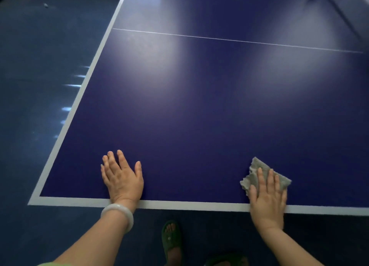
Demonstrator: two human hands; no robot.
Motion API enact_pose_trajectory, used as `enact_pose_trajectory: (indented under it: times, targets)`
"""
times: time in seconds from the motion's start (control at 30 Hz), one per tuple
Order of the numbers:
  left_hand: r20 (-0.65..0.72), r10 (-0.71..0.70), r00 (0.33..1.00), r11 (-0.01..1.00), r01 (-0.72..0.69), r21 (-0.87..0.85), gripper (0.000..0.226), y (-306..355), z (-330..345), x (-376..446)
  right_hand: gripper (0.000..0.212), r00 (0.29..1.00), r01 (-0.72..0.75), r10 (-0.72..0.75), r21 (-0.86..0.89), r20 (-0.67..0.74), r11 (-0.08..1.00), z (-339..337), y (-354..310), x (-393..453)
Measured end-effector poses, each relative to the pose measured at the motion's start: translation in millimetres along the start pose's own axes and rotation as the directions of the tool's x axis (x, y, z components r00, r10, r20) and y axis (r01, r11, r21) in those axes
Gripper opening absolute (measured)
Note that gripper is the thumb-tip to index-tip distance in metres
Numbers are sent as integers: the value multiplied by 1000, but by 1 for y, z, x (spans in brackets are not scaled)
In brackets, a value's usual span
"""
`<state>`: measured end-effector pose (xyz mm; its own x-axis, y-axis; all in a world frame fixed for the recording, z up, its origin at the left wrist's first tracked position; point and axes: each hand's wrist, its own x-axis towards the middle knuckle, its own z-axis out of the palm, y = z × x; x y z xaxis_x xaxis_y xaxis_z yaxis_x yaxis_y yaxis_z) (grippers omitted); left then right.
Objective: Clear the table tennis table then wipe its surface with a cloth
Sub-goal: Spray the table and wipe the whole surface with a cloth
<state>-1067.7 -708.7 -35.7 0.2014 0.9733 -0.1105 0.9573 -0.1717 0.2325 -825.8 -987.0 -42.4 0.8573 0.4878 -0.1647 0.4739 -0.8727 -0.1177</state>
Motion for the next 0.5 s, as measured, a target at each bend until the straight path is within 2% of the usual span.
enact_pose_trajectory:
  times: [0.07,0.1,0.17,0.23,0.33,0.4,0.5]
  targets:
    - [15,-10,1000,999,11,-53,67,12,-5,0,58,987,-159,160,57,-13,986,1,-13,-1]
    - [23,26,999,997,-25,-67,65,23,-5,-2,59,986,-163,165,68,-33,984,3,-25,-4]
    - [38,189,981,980,-186,-66,64,56,-4,-13,62,997,-30,34,50,-71,998,9,-48,-16]
    - [78,355,931,933,-349,-87,64,98,1,-30,62,982,179,-179,-3,-65,984,10,-50,-25]
    - [189,501,844,865,-487,-117,66,160,11,-58,60,928,368,-370,-52,-38,928,5,-6,-17]
    - [270,568,777,821,-557,-123,70,194,19,-76,59,944,320,-325,-81,-53,944,2,39,-3]
    - [420,607,675,771,-629,-102,82,226,35,-96,59,996,23,-24,-13,-89,1000,-6,98,18]
